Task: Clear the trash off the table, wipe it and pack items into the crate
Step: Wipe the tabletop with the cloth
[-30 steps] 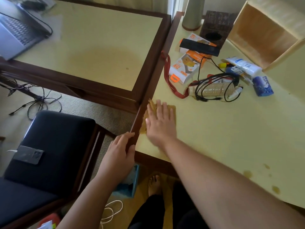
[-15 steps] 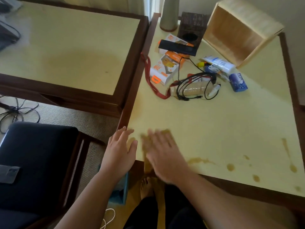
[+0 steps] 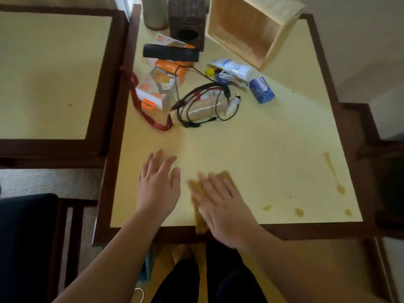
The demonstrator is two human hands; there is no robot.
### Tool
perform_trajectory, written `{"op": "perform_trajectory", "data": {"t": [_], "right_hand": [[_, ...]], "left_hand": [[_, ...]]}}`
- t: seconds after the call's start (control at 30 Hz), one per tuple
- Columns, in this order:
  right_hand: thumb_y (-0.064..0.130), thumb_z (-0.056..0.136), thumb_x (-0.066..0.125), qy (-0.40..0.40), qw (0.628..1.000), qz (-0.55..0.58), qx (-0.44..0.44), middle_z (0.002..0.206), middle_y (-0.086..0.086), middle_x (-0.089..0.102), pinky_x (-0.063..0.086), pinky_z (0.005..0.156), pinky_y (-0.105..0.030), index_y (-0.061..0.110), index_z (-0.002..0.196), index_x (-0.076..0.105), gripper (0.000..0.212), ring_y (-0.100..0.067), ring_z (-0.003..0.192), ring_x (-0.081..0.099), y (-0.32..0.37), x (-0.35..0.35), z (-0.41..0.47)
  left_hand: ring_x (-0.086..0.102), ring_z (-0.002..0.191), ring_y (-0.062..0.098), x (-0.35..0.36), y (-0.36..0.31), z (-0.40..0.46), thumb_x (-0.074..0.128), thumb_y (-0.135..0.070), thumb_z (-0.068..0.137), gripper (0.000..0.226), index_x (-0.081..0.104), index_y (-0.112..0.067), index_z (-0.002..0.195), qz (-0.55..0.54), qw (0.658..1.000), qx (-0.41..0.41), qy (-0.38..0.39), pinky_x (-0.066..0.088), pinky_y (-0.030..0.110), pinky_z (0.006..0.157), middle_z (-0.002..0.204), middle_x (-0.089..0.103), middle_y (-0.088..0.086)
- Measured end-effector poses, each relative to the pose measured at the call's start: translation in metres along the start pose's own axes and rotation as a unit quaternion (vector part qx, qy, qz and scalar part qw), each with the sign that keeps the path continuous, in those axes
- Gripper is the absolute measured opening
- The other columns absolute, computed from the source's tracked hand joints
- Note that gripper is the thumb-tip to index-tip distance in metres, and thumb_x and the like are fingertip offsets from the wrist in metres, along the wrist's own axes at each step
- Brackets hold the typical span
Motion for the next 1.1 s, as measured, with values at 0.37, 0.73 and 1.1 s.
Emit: {"op": "perform_trajectory", "data": {"t": [0.37, 0.73, 1.1], "right_hand": [[0.038, 0.109, 0.018, -0.086, 0.924, 0.028, 0.371, 0.175, -0.012, -0.004, 0.0, 0.128, -0.056, 0.025, 0.168, 0.002, 0.062, -0.035, 0.161, 0.001, -0.203, -0.049, 0.024], [0.048, 0.111, 0.005, -0.028, 0.965, -0.015, 0.259, 0.172, -0.002, -0.024, -0.003, 0.129, -0.055, 0.045, 0.161, -0.02, 0.056, -0.029, 0.159, -0.018, -0.306, -0.057, -0.05], [0.051, 0.11, 0.029, 0.073, 0.994, -0.07, -0.033, 0.176, -0.004, 0.01, 0.011, 0.126, -0.057, 0.048, 0.164, 0.013, 0.056, -0.035, 0.161, 0.011, -0.255, -0.022, -0.164]], "left_hand": [[0.013, 0.16, 0.027, 0.053, -0.071, 0.016, 0.047, -0.04, 0.109, 0.046, 0.048, -0.027, 0.153, 0.0, 0.999, 0.049, -0.007, 0.019, 0.056, 0.128, 0.173, 0.024, 0.005], [0.002, 0.163, 0.018, 0.087, -0.11, 0.035, 0.039, -0.06, 0.107, 0.054, 0.044, -0.038, 0.156, 0.079, 0.996, 0.019, -0.041, -0.003, 0.051, 0.131, 0.176, 0.017, 0.0], [0.019, 0.161, 0.023, 0.089, -0.115, 0.036, 0.048, -0.059, 0.1, 0.056, 0.056, -0.035, 0.15, 0.089, 0.992, 0.014, -0.086, 0.007, 0.054, 0.131, 0.171, 0.03, 0.002]]}}
Point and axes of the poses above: each hand's wrist, its own z-axis towards the middle knuckle, its own x-axis out of the palm, y = z × x, the point moved 2 cm from there along z, towards the middle knuckle
